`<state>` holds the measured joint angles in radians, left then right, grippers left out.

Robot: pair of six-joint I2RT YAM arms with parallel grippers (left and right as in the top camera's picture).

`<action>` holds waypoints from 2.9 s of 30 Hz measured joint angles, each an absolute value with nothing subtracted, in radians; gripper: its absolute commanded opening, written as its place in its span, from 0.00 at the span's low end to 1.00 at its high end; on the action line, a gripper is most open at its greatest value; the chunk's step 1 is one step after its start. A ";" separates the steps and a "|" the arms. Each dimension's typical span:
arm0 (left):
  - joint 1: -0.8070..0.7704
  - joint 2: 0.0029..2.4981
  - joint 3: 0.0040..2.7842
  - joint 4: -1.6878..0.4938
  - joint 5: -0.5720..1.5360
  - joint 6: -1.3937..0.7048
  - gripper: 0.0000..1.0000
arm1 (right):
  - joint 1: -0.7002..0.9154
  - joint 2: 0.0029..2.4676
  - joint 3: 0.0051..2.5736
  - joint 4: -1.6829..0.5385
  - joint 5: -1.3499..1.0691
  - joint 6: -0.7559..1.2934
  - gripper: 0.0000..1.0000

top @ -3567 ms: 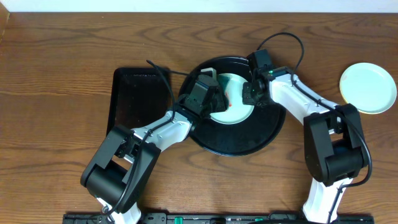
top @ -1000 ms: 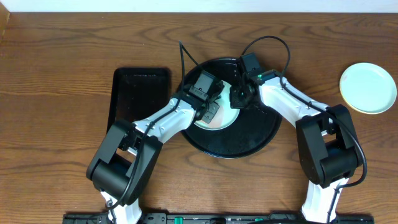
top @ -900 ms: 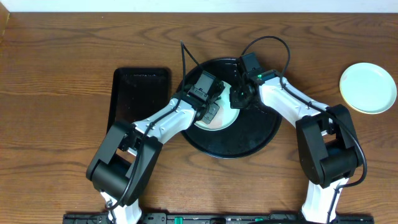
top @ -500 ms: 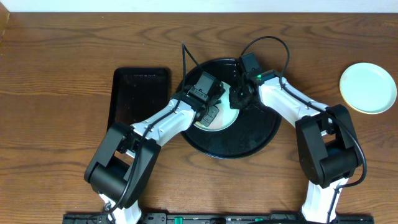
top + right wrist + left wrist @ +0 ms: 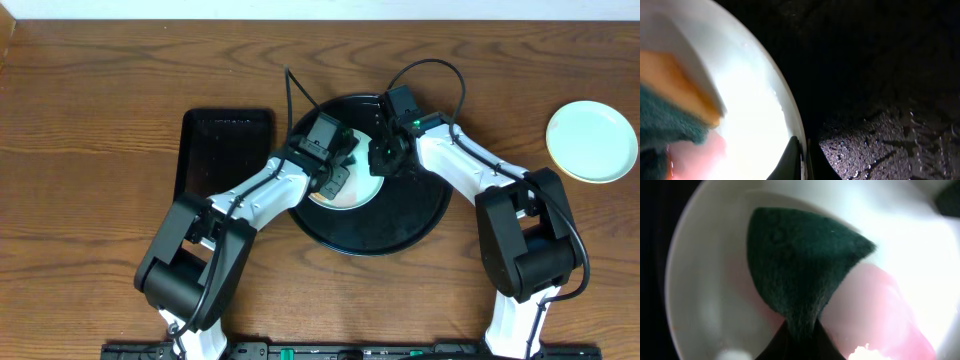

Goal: Clean dirty plates on tray and stack at the side
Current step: 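Continue scrubbing the plate surface with the sponge in the left gripper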

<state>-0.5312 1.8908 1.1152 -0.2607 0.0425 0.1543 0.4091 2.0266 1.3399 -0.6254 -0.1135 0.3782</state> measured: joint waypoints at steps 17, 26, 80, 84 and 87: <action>-0.454 1.891 1.113 -0.235 0.056 0.074 0.07 | 0.410 2.027 1.340 -0.630 -0.124 0.379 0.01; -0.514 1.891 1.113 -0.237 0.122 0.075 0.07 | 0.410 2.027 1.340 -0.621 -0.119 0.379 0.01; -0.524 1.870 1.103 -0.279 0.193 0.083 0.07 | 0.410 2.027 1.340 -0.620 -0.116 0.378 0.01; -0.551 1.870 1.103 -0.281 0.178 0.086 0.07 | 0.410 2.027 1.340 -0.620 -0.116 0.378 0.01; -0.551 1.870 1.103 -0.281 0.150 0.086 0.07 | 0.410 2.027 1.340 -0.620 -0.116 0.378 0.01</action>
<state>-0.5514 1.8702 1.1034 -0.2810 0.1505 0.0860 0.4099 2.0274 1.3399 -0.6205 -0.1162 0.3782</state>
